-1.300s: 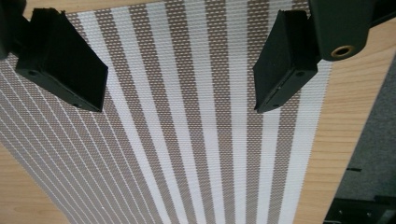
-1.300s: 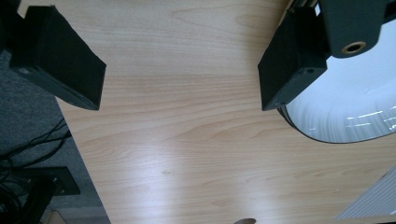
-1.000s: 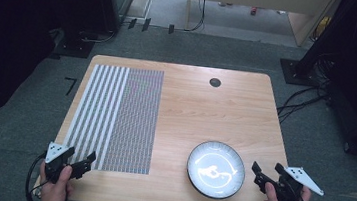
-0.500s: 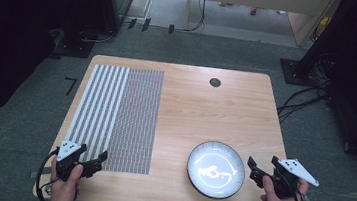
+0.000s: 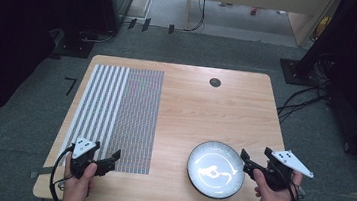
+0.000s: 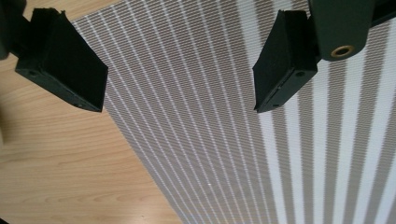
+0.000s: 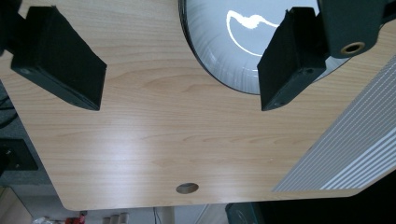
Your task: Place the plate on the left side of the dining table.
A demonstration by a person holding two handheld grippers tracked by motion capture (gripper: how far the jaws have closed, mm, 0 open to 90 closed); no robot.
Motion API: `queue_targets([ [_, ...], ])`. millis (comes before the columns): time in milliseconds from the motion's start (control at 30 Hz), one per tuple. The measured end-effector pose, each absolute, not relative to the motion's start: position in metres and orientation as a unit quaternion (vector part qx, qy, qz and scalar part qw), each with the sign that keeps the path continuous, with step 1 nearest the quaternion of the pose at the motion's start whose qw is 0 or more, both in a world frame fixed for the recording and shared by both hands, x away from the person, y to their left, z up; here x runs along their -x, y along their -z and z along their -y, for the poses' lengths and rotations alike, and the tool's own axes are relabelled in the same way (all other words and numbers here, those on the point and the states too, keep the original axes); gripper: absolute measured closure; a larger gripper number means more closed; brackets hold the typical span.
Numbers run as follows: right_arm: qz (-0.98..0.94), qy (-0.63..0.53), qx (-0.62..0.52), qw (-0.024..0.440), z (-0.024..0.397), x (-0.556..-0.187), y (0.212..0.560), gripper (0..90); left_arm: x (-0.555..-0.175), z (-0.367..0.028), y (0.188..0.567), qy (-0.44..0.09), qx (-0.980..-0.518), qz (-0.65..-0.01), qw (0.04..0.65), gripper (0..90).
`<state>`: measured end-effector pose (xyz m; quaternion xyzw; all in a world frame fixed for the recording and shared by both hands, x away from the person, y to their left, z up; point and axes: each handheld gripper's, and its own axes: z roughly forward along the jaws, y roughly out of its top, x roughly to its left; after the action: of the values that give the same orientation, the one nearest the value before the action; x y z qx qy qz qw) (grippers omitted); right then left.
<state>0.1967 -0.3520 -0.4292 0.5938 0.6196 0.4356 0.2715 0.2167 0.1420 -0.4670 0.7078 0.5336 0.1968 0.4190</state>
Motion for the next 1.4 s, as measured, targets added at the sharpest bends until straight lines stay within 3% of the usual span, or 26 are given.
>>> queue_targets([
  [600,-0.628,-0.429,-0.598,0.252,0.353,-0.192,0.446,19.0,-0.222,-0.077,0.466,-0.166,-0.733,-0.494,0.437,18.0],
  [1400,-0.631,-0.420,-0.606,0.243,0.356,-0.186,0.457,21.6,-0.223,-0.021,0.466,-0.132,-0.749,-0.462,0.456,18.0],
])
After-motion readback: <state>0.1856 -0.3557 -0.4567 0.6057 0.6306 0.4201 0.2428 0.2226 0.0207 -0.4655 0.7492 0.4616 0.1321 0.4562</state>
